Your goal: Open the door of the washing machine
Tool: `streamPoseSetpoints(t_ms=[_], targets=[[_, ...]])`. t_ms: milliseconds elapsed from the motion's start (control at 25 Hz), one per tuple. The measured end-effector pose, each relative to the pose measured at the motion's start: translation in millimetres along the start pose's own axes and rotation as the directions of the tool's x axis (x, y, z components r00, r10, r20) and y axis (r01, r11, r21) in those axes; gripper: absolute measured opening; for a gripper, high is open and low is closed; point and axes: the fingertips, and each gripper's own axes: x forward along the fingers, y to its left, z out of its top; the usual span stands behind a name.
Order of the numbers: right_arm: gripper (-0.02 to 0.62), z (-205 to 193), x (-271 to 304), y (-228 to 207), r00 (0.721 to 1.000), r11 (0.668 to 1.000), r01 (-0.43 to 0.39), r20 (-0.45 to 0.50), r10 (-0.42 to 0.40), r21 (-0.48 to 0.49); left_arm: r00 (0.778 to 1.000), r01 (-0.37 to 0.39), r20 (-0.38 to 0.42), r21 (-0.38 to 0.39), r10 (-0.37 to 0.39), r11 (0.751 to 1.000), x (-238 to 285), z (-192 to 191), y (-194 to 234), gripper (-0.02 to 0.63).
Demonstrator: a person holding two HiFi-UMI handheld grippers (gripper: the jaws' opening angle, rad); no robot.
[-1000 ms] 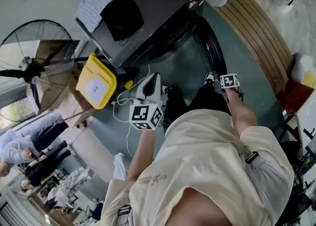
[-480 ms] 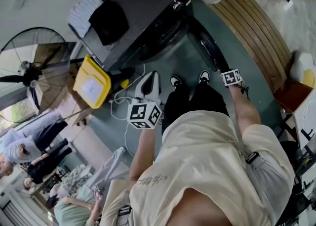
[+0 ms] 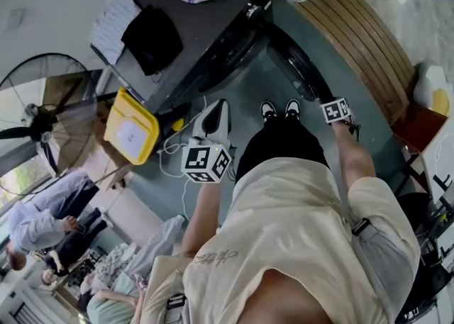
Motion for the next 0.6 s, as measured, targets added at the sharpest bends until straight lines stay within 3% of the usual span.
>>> streamPoseSetpoints(t_ms=[320,600], targets=[[0.072,-6,-2,-12,0.997,0.999,0.031,-0.073,-0.033,-0.030,0.998,0.057,-0.027,0.041,-0.056,0.998,15,10,20,0.017],[0.072,7,1,-49,0.998,0.995,0.033,-0.049,-0.037,-0.090,0.999,0.033,-0.028,0.039,-0.032,0.999,32,21,16,0.017]])
